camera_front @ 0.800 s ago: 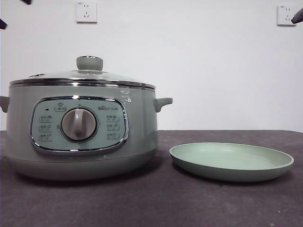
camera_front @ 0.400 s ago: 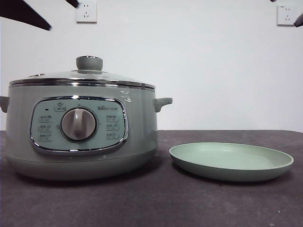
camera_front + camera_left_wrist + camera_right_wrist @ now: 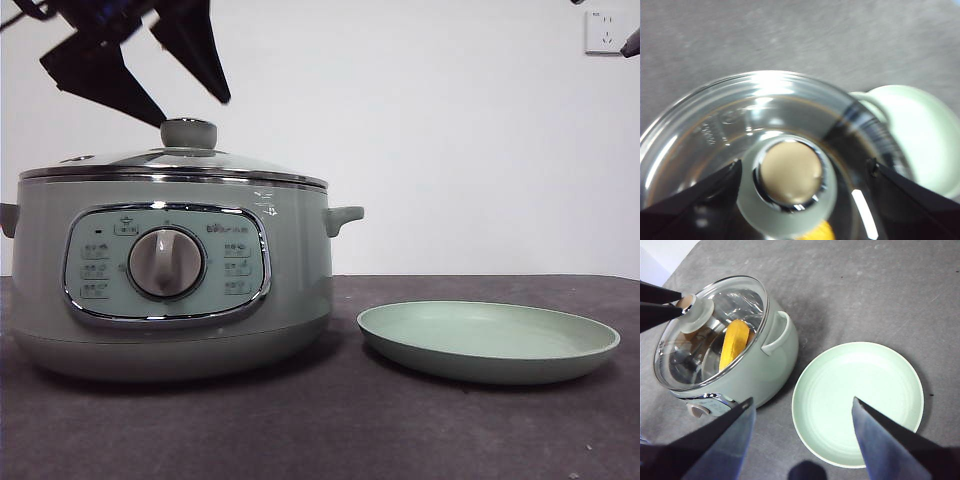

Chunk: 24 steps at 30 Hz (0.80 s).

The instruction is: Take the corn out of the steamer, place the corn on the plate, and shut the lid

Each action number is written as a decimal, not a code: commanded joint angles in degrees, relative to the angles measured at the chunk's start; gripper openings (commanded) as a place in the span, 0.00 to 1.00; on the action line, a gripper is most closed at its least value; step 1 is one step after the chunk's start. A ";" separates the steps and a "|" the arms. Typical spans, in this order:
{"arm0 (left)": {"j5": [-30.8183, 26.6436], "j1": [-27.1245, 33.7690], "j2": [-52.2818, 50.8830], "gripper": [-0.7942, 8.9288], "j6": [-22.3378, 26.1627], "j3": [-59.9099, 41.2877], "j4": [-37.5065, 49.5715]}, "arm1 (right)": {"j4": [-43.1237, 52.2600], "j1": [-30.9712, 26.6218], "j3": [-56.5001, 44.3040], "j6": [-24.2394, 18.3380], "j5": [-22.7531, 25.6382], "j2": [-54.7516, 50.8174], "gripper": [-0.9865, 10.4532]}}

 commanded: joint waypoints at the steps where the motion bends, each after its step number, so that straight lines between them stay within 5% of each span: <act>1: -1.07 -0.79 1.40 0.50 1.09 0.17 1.55 | 0.07 0.09 0.22 0.35 0.15 0.04 0.37; 8: -2.01 -0.98 3.96 0.46 2.12 0.17 0.90 | 0.02 0.09 0.22 0.35 0.15 0.04 0.37; 11: -1.99 -0.98 3.96 0.10 2.95 0.17 0.55 | 0.04 0.09 0.22 0.35 0.15 0.07 0.37; 12: -2.01 -0.98 3.96 0.07 3.69 0.17 0.59 | 0.04 0.07 0.22 0.35 0.15 0.07 0.37; 19: -5.35 -0.85 0.90 0.07 3.76 0.22 2.60 | 2.29 1.92 0.31 0.61 -0.28 0.31 0.37; 24: -11.32 -0.85 -9.86 0.07 3.74 0.26 4.22 | 5.27 10.71 2.05 3.58 0.37 6.56 0.37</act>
